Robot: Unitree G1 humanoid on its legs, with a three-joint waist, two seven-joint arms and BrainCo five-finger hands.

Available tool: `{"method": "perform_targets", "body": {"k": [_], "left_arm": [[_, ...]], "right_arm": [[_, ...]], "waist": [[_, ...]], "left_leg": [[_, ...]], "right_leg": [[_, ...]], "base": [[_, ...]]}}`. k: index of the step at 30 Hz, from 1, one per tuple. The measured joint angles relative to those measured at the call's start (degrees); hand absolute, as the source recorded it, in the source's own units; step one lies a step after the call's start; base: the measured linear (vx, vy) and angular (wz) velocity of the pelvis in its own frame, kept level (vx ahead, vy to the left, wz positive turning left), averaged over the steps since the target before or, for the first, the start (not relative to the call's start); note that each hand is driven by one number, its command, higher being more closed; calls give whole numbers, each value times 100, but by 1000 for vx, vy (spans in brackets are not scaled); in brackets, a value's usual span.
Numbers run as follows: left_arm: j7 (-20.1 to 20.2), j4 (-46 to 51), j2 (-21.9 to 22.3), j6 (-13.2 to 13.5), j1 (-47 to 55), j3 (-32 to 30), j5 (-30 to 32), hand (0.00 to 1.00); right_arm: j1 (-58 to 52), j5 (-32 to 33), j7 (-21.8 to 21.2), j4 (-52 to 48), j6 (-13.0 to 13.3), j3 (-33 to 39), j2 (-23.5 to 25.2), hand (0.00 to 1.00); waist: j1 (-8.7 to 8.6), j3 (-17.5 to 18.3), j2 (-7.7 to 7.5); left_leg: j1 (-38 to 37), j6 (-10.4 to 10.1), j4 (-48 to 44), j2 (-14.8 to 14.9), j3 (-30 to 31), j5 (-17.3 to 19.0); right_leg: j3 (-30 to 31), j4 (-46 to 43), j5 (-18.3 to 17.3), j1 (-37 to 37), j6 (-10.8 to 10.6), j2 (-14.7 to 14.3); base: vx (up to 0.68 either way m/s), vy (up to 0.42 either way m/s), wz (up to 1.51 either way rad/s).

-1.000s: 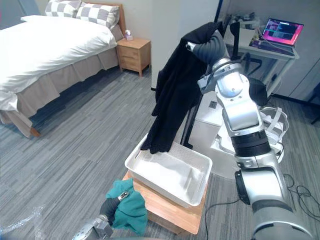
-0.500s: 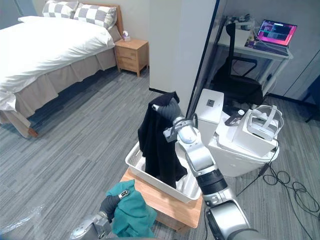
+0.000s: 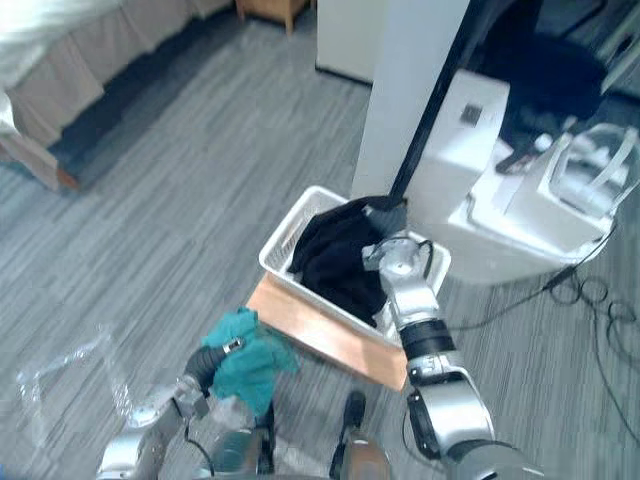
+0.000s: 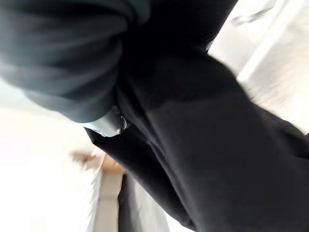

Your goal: Tidy the bed and pick cloth on bed and put in laundry

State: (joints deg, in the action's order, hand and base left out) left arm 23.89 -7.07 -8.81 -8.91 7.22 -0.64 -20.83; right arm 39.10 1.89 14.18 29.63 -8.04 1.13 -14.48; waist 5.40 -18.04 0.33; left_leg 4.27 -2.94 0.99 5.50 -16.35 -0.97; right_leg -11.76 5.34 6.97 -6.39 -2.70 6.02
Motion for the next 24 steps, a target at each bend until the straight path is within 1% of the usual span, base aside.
{"method": "perform_targets", "body": {"k": [1,2,3,4,6,7,9,11,12,14,15,17,19,21,22,23,24], "left_arm": [[-33,19,0,74,2,1,0,100],[-51,20,1,92,0,2,-1,100],[-86,19,-5,125,11,0,-1,100],[-152,18,-7,156,25,0,0,100],[-177,18,-7,221,13,0,0,100],[-180,18,-6,244,2,0,-1,100],[-189,-11,4,271,-34,2,0,100],[-284,-421,66,460,-214,7,14,100],[-314,-539,80,499,-270,13,17,100],[-459,-1022,89,757,-472,12,47,100],[-485,-1067,89,803,-484,18,92,100],[-676,-1254,126,1003,-536,56,227,100],[-716,-1317,122,1072,-523,57,236,100],[-817,-1487,124,1145,-551,72,251,100],[-845,-1557,118,1159,-537,96,350,100],[-860,-1573,118,1159,-534,124,386,100],[-890,-1634,107,1159,-520,210,458,100]], "right_arm": [[0,142,-12,82,135,172,-30,100],[0,159,-19,104,185,238,-30,100],[-17,228,-55,134,297,339,-28,100],[-65,272,-108,136,406,337,-27,100],[-218,340,-190,136,530,311,-24,100],[-324,338,-232,136,552,267,-18,0],[-551,322,-256,148,577,90,12,0],[-729,102,-217,349,575,-330,128,0],[-767,93,-207,367,573,-409,148,0],[-881,36,-76,472,564,-675,388,0],[-881,19,-45,501,564,-701,428,0],[-929,-74,94,517,565,-793,488,0],[-1005,-113,171,513,565,-892,507,0],[-1108,-317,187,501,565,-1024,516,0],[-1225,-449,180,433,561,-1117,552,0],[-1276,-525,175,370,540,-1142,565,0],[-1439,-729,150,211,500,-1293,564,0]], "waist": [[-25,-8,13],[-29,-30,29],[-92,-105,46],[-140,-139,64],[-164,-157,73],[-163,-158,75],[-157,-160,75],[-166,-167,72],[-173,-172,71],[-195,-225,-17],[-187,-231,-30],[-191,-251,-76],[-171,-250,-119],[-164,-236,-159],[-164,-197,-224],[-165,-190,-238],[-168,-124,-312]], "left_leg": [[91,5,-4,-7,-1,-11],[97,5,-2,-16,-8,-13],[80,5,-3,-29,-25,-13],[78,6,-3,-32,-29,-12],[65,5,-3,-35,-58,-5],[61,0,-6,-34,-74,4],[55,0,-10,-25,-114,19],[55,12,-21,-3,-213,39],[54,12,-20,1,-217,39],[-8,6,-13,38,-296,42],[-21,-2,-12,50,-325,47],[-84,-19,4,88,-349,59],[-169,-44,43,115,-355,70],[-300,-68,100,135,-354,55],[-350,-79,108,146,-354,52],[-371,-84,109,148,-352,55],[-426,-92,129,147,-353,58]], "right_leg": [[6,-6,21,-97,-1,0],[12,-17,28,-113,1,1],[35,-30,29,-115,1,2],[56,-31,29,-118,2,4],[140,-31,29,-130,1,3],[172,-30,29,-136,1,-1],[214,-31,29,-151,2,-20],[344,-35,29,-215,2,-33],[360,-35,29,-217,2,-34],[464,-53,30,-213,3,-77],[475,-55,30,-209,4,-87],[485,-76,29,-162,5,-122],[509,-76,27,-90,6,-139],[502,-76,14,0,5,-167],[501,-75,-7,40,3,-180],[494,-75,-12,64,-2,-184],[468,-75,-21,109,-10,-200]], "base": [[0,0,0],[11,17,-5],[16,20,-7],[12,17,-7],[11,3,-10],[7,-3,-13],[-1,-11,-14],[-12,-22,-22],[-17,-28,-15],[-12,-28,-17],[-4,-27,-13],[8,-30,-5],[16,-13,-6],[35,-11,-4],[43,-18,-4],[44,-16,-1],[36,-6,2]]}}
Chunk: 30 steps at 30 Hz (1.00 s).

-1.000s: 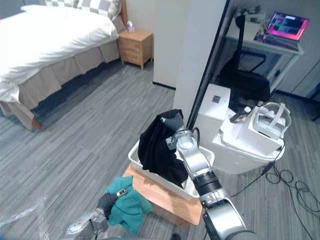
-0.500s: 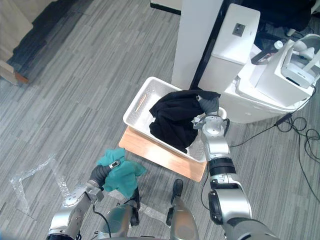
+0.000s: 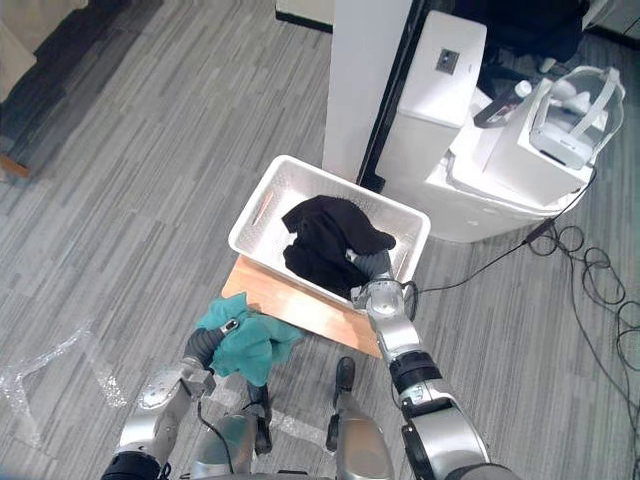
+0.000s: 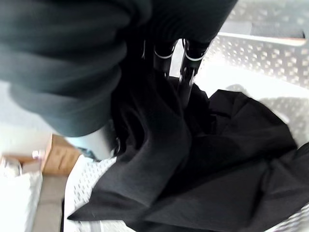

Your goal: Tidy the bed and pick cloth on bed and put in laundry

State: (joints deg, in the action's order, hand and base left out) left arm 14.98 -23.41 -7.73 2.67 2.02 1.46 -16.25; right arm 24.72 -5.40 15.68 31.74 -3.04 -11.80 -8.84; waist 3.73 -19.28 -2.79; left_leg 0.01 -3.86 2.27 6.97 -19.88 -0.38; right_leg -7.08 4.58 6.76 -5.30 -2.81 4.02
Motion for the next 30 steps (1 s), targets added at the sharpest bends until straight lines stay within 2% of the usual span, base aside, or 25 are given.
{"method": "perform_targets", "body": {"k": [4,5,7,8,10,14,21,24,30], "left_arm": [[3,-38,3,-5,281,89,209,100],[4,-39,3,-5,308,90,238,100],[7,-42,-1,-2,465,113,293,100],[8,-43,1,-2,486,122,341,100],[11,-52,0,-3,601,138,392,100],[10,-208,63,-4,801,231,391,100],[-41,-225,87,-54,890,302,344,100],[-203,-226,152,-135,890,299,297,100],[-751,-268,181,-231,1010,234,-146,100]], "right_arm": [[-309,-694,-245,-206,-277,-325,149,0],[-335,-793,-283,-223,-313,-353,153,0],[-472,-1290,-493,-385,-464,-503,140,0],[-471,-1371,-535,-389,-484,-522,140,0],[-482,-1609,-742,-401,-610,-645,128,0],[-662,-1633,-963,-651,-785,-692,86,0],[-976,-1732,-1007,-866,-1043,-457,79,0],[-1388,-1714,-778,-960,-1143,-52,-56,0],[-2282,-1346,-120,-1063,-1183,899,-158,0]], "waist": [[-21,425,-260],[-19,472,-272],[-18,818,-359],[-20,853,-363],[-11,977,-337],[-21,1217,-263],[-127,1321,-218],[-168,1392,-125],[-408,1506,51]], "left_leg": [[-280,-30,153,0,-15,-9],[-314,-32,169,0,-19,-7],[-329,-41,184,-13,-18,2],[-342,-41,190,-18,-20,2],[-535,-30,282,-89,-36,-6],[-559,-4,328,-140,-73,-25],[-599,-1,330,-189,-154,-27],[-617,3,330,-205,-165,-20],[-851,-20,329,-181,-336,63]], "right_leg": [[-3,3,-28,192,-34,-36],[-3,3,-29,221,-35,-40],[-4,6,-52,239,-62,-8],[-3,6,-55,250,-66,-3],[-1,9,-159,404,-69,30],[-1,11,-190,402,-59,83],[33,58,-165,415,-70,104],[83,73,-143,427,-91,101],[315,73,-139,534,-93,70]], "base": [[47,-1,-4],[0,0,0],[11,9,4],[0,0,0],[-17,3,-1],[-36,-1,-1],[-24,-8,-7],[6,-6,-3],[-10,-9,-20]]}}
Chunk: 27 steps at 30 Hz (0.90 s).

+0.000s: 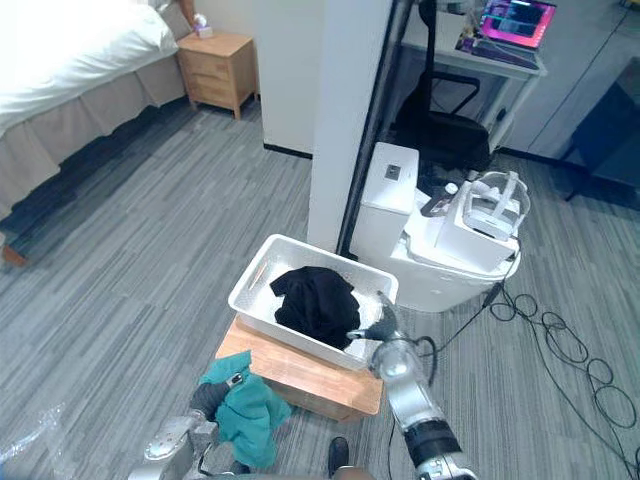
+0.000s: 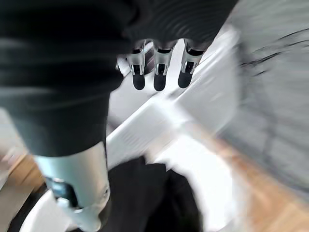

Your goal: Tidy the bed and pick cloth on bed and put in laundry

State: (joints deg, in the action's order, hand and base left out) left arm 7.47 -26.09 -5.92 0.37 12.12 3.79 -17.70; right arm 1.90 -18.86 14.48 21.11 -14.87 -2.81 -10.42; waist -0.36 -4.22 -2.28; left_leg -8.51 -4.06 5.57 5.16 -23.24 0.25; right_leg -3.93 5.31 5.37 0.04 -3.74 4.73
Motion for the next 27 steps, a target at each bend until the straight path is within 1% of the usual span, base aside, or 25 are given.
{"method": "perform_targets", "body": {"k": [1,2,3,5,6,7,8,9,10,12,14,15,17,18,19,20,22,23,24,25,26,27], "left_arm": [[-118,-14,22,-11,5,-16,-138,100],[-157,-16,43,-13,8,-31,-164,100],[-281,-17,112,-13,9,-94,-302,100],[-482,-17,155,-11,3,-200,-510,100],[-670,-17,155,-5,8,-278,-678,100],[-848,-17,157,9,9,-368,-850,100],[-909,-17,162,18,8,-413,-888,100],[-1073,-16,169,63,8,-529,-1063,100],[-1168,-16,181,112,12,-603,-1172,100],[-1318,1,207,275,33,-806,-1461,100],[-1493,72,220,563,43,-1114,-1543,100],[-1512,123,219,622,54,-1174,-1521,100],[-1545,576,204,973,162,-1447,-1421,100],[-1553,658,203,1039,169,-1478,-1414,100],[-1591,938,207,1239,169,-1564,-1281,100],[-1612,1046,205,1312,166,-1580,-1223,100],[-1596,1582,201,1676,101,-1698,-1197,100],[-1568,1648,200,1748,89,-1731,-1197,100],[-1470,1702,166,1935,26,-1785,-1201,100],[-1296,1698,22,2105,-62,-1801,-1214,100],[-1205,1696,-30,2175,-103,-1827,-1221,100],[-981,1698,-247,2337,-346,-1974,-1258,100]], "right_arm": [[-176,98,102,0,12,140,0,0],[-247,158,140,0,27,196,2,0],[-473,296,232,1,51,359,8,0],[-705,462,285,17,131,564,35,0],[-883,628,333,37,256,703,48,0],[-1036,704,347,87,376,827,70,0],[-1103,724,348,110,431,880,89,0],[-1299,877,338,249,581,1013,130,0],[-1398,940,313,373,646,1099,164,0],[-1629,1145,213,705,824,1355,301,0],[-1972,1317,0,1165,1089,1764,569,0],[-2019,1326,-54,1246,1138,1833,620,0],[-2220,1572,-386,1588,1417,2117,825,0],[-2246,1621,-479,1647,1454,2158,841,0],[-2328,1776,-721,1796,1551,2284,884,0],[-2363,1791,-794,1865,1590,2332,897,0],[-2418,1815,-1109,2145,1725,2517,981,0],[-2419,1829,-1172,2190,1752,2531,988,0],[-2419,1903,-1282,2301,1817,2549,996,0],[-2425,2046,-1396,2418,1882,2588,998,0],[-2425,2052,-1423,2475,1918,2604,997,0],[-2427,2058,-1457,2600,1969,2641,1000,0]], "waist": [[-45,6,21],[-50,15,32],[-62,47,53],[-117,57,67],[-180,61,73],[-206,62,74],[-207,64,73],[-208,82,70],[-203,106,69],[-194,165,78],[-190,215,98],[-182,218,99],[-165,213,110],[-165,215,113],[-166,215,115],[-167,215,115],[-150,229,115],[-144,236,112],[-126,257,129],[-122,297,155],[-137,306,160],[-154,337,164]], "left_leg": [[-49,-5,0,9,-46,11],[-57,-6,0,12,-70,20],[-76,-16,1,34,-136,39],[-115,-24,2,34,-169,50],[-149,-25,2,38,-180,51],[-153,-28,2,47,-201,53],[-157,-30,2,53,-213,54],[-173,-34,2,68,-260,55],[-177,-36,3,76,-269,56],[-202,-40,5,90,-244,59],[-254,-90,26,104,-115,105],[-252,-88,27,106,-100,109],[-240,-49,30,107,-17,149],[-239,-48,30,107,-3,153],[-238,-51,31,115,11,164],[-238,-51,31,117,10,166],[-237,-62,30,138,-15,188],[-238,-68,29,144,-37,193],[-247,-83,23,157,-112,196],[-247,-108,2,167,-140,182],[-248,-106,-1,172,-152,180],[-253,-119,-23,190,-190,188]], "right_leg": [[26,0,0,27,1,-7],[36,0,0,32,1,-12],[101,1,-1,35,2,-26],[148,1,-4,45,3,-33],[159,1,-4,58,4,-39],[168,1,-3,70,4,-47],[169,1,-2,74,5,-51],[161,1,-7,91,9,-58],[150,2,-15,98,18,-62],[90,2,-38,149,41,-62],[-74,3,-146,283,53,-45],[-107,3,-156,294,59,-41],[-254,3,-204,350,55,-11],[-282,3,-214,364,52,-3],[-368,0,-243,408,47,21],[-401,-3,-252,419,46,26],[-494,-40,-300,446,26,43],[-494,-43,-298,445,23,42],[-498,-41,-300,448,12,40],[-492,-41,-304,443,5,33],[-490,-41,-307,444,3,30],[-476,-41,-316,447,-2,15]], "base": [[-40,-18,-27],[-72,-32,-25],[-58,-23,-23],[-45,-22,-16],[-34,-24,-7],[-39,-27,-6],[-46,-31,-4],[0,0,0],[-19,-29,4],[-1,-28,12],[5,-25,29],[8,-18,30],[17,-11,26],[29,0,31],[30,5,26],[42,7,30],[50,6,20],[64,7,7],[95,8,-2],[102,8,-2],[106,4,-2],[78,-4,-11]]}}
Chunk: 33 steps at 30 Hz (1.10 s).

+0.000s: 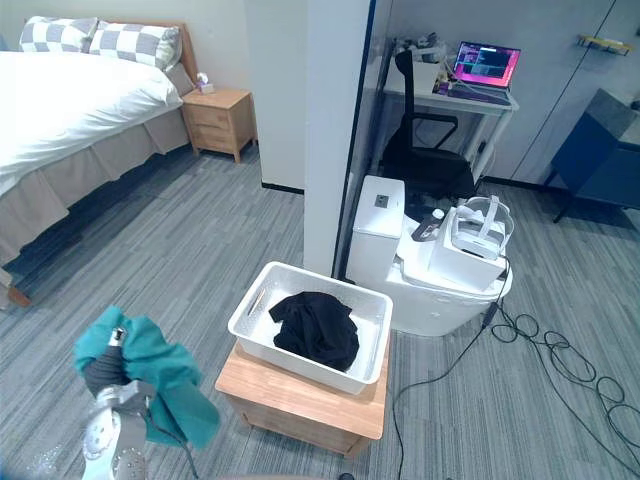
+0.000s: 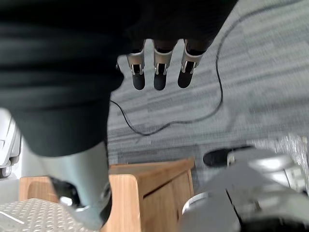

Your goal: Tidy the bed and pick cloth on bed and put in laundry

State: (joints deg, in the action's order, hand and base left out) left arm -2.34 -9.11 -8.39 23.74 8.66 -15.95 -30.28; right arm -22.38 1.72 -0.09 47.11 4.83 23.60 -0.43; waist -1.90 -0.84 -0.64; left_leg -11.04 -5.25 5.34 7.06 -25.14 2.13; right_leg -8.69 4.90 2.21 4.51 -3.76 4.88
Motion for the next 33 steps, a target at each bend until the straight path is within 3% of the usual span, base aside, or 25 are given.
{"method": "perform_targets", "body": {"k": [3,5,7,8,11,16,26,28,33], "left_arm": [[524,16,-695,46,-1103,-556,-458,100],[668,247,-932,47,-1582,-546,-495,100],[750,760,-815,47,-1864,-231,-425,100],[728,1073,-713,45,-1951,203,-145,100],[696,1448,-483,-44,-1956,702,486,100],[885,1577,-313,-346,-2153,957,645,100],[1080,1571,-470,-814,-2758,1603,1169,100],[1072,1538,-612,-1016,-2882,1611,1182,100],[981,1135,-644,-1444,-3063,1735,1182,100]], "right_arm": [[0,0,-88,142,187,65,15,0],[0,-15,-80,176,248,65,24,0],[8,-17,-57,174,310,82,23,0],[12,-24,-19,175,313,109,23,0],[17,-37,37,174,311,237,29,0],[11,-87,50,178,308,304,29,0],[190,-260,73,599,277,312,21,0],[232,-306,72,664,238,311,21,0],[226,-306,71,742,230,307,20,0]], "waist": [[-58,22,-9],[-101,41,5],[-208,70,41],[-248,95,78],[-354,99,132],[-420,53,249],[-557,2,240],[-681,-17,241],[-766,-129,251]], "left_leg": [[-38,-58,-141,67,-364,40],[-121,-74,-161,90,-607,52],[-194,-117,-182,107,-738,93],[-200,-129,-270,152,-852,189],[-198,-156,-383,213,-990,271],[-309,-202,-443,305,-1231,308],[-389,-220,-448,282,-1496,326],[-394,-202,-449,266,-1502,336],[-396,-176,-449,208,-1520,372]], "right_leg": [[162,-30,-10,-15,11,-52],[263,-88,-51,-20,39,-87],[359,-103,-67,-20,49,-116],[496,-115,-73,-64,59,-160],[649,-156,-84,-131,75,-222],[939,-248,-95,-220,114,-374],[1290,-377,-81,-390,142,-476],[1405,-375,-66,-407,131,-484],[1497,-331,-33,-418,92,-473]], "base": [[41,-13,-27],[9,-25,-37],[8,-41,-35],[2,-33,-43],[-15,-45,-32],[-31,-64,-31],[-50,-35,-18],[-60,-26,-10],[-63,-23,-8]]}}
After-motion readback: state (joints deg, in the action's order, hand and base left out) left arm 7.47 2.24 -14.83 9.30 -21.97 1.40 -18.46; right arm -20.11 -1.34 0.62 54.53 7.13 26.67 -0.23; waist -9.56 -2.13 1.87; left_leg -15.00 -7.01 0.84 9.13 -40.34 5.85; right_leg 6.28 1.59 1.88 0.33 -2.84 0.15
